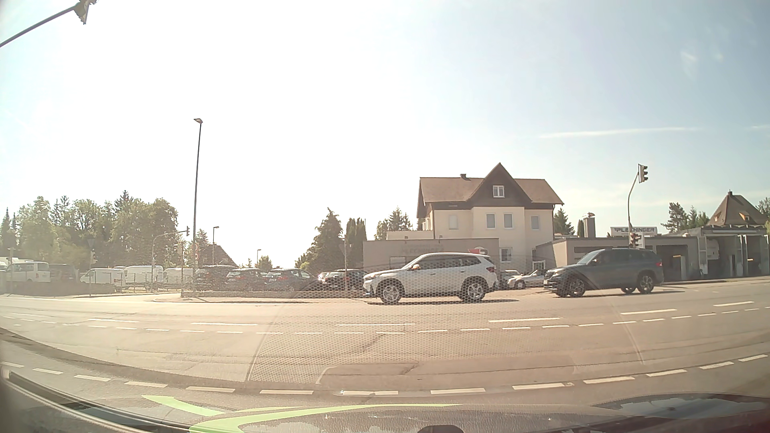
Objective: Follow the waypoints while adhering to traffic rules and regulations
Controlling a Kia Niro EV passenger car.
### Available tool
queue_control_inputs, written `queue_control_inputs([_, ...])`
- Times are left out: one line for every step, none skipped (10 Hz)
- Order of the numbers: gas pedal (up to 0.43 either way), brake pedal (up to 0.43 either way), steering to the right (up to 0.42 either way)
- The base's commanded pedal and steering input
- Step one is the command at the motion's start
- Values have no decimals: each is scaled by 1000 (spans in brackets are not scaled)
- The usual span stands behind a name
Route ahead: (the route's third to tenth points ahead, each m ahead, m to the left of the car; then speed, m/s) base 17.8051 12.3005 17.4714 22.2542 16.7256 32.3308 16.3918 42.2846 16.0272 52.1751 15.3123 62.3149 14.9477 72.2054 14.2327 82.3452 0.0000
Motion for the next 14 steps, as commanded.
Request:
queue_control_inputs([0, 354, -2])
queue_control_inputs([0, 354, -2])
queue_control_inputs([0, 354, -2])
queue_control_inputs([0, 354, -2])
queue_control_inputs([0, 354, -2])
queue_control_inputs([0, 354, -2])
queue_control_inputs([0, 354, -2])
queue_control_inputs([0, 354, -2])
queue_control_inputs([0, 354, -2])
queue_control_inputs([0, 354, -2])
queue_control_inputs([0, 354, -2])
queue_control_inputs([0, 354, -2])
queue_control_inputs([0, 354, -2])
queue_control_inputs([0, 354, -2])
